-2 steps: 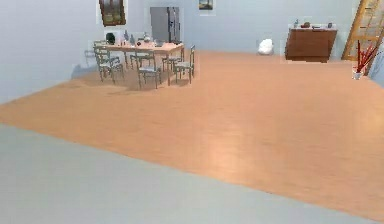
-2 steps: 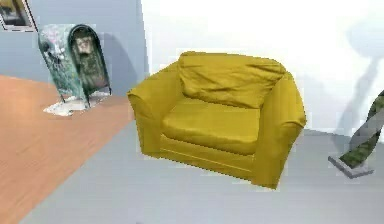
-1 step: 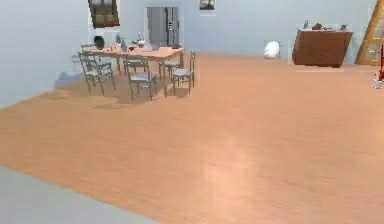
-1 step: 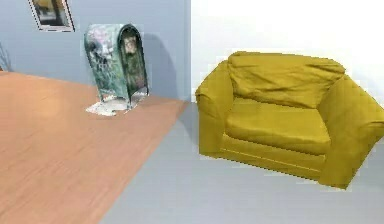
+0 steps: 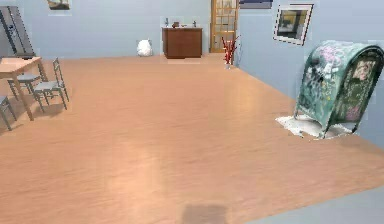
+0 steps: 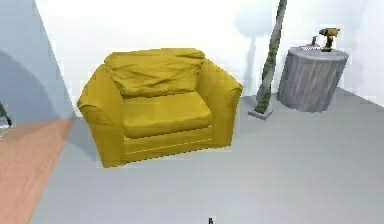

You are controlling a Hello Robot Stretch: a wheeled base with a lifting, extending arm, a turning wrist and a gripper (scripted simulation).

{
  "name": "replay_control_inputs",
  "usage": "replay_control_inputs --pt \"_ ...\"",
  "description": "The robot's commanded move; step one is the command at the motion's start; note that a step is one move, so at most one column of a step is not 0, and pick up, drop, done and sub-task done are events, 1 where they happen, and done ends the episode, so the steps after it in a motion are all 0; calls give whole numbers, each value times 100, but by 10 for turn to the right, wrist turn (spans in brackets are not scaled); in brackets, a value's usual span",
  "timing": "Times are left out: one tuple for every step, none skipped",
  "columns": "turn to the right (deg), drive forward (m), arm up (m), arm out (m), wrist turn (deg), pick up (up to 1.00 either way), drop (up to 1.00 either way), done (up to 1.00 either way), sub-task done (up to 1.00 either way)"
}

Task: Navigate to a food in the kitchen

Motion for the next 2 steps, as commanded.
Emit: replay_control_inputs --pt "0 5 0 0 0 0 0 0 0" --pt "-330 0 0 0 0 0 0 0 0"
